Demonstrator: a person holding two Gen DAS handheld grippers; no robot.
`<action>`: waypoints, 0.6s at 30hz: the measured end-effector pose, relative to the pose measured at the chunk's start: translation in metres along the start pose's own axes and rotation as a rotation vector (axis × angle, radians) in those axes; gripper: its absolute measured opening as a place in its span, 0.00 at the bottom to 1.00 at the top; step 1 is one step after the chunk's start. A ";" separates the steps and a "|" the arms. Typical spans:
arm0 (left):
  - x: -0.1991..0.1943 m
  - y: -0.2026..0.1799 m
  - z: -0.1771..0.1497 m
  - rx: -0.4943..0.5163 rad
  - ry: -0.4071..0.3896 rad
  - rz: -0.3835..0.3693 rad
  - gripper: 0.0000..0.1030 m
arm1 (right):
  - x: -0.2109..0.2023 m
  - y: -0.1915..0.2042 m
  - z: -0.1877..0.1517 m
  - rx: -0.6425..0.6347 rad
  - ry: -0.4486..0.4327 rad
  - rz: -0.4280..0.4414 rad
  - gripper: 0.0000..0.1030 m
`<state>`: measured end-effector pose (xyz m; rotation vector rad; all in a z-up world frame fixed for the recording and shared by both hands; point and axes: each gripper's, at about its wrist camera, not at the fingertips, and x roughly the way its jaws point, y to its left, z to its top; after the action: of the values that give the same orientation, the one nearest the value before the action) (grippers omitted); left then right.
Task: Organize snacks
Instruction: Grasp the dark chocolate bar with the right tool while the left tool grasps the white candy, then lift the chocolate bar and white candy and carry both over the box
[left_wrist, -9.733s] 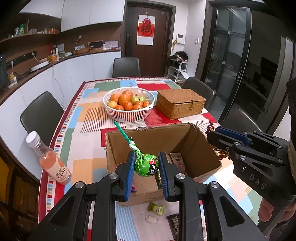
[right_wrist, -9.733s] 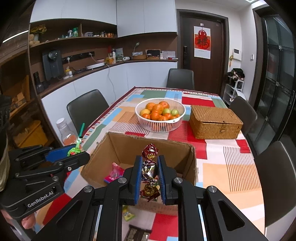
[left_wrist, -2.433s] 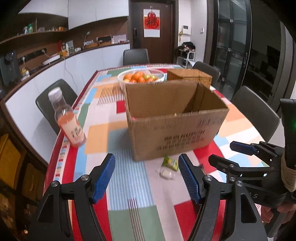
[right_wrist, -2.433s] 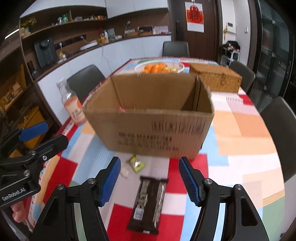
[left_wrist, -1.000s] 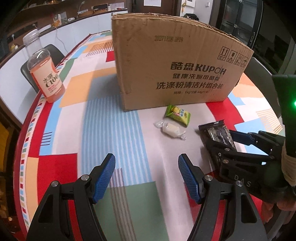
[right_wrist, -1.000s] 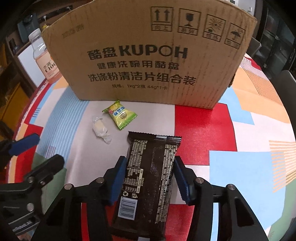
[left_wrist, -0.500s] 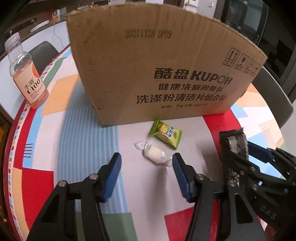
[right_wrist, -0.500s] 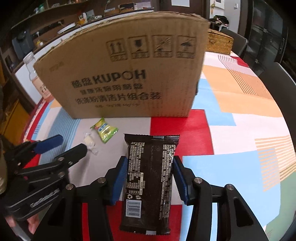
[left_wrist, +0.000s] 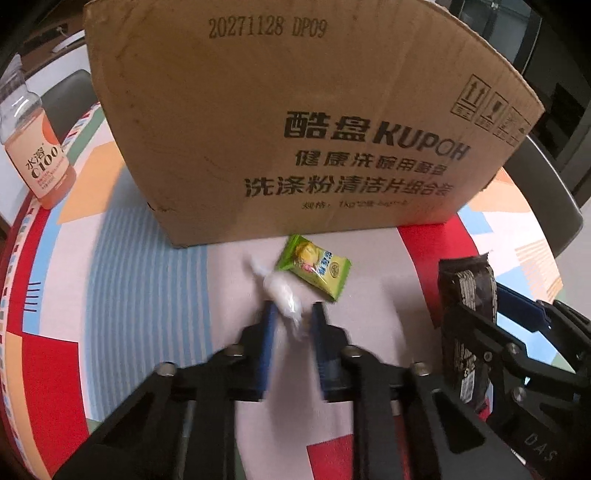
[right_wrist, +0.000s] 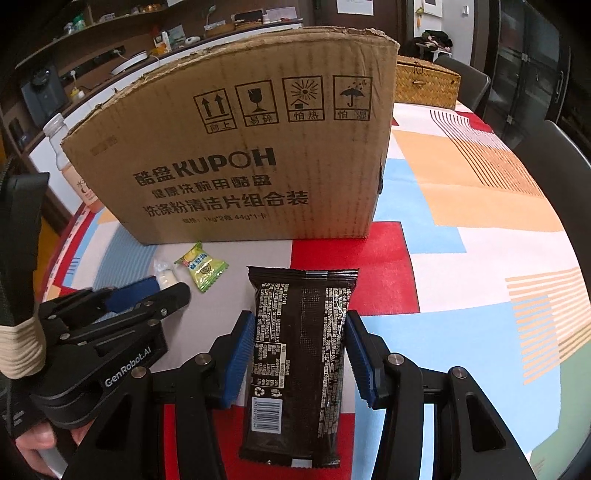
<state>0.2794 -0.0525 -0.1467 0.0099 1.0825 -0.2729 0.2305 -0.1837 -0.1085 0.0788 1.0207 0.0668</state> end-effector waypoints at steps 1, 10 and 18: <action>0.000 0.000 -0.001 0.002 0.000 -0.006 0.11 | -0.001 0.000 0.000 -0.001 -0.002 0.002 0.49; -0.023 0.011 -0.016 -0.005 -0.037 -0.036 0.10 | -0.009 0.005 -0.001 -0.026 -0.017 0.014 0.48; -0.051 0.009 -0.021 -0.005 -0.090 -0.045 0.10 | -0.022 0.000 -0.001 -0.039 -0.043 0.027 0.48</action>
<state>0.2406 -0.0302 -0.1129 -0.0315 0.9950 -0.3086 0.2181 -0.1856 -0.0900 0.0585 0.9749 0.1096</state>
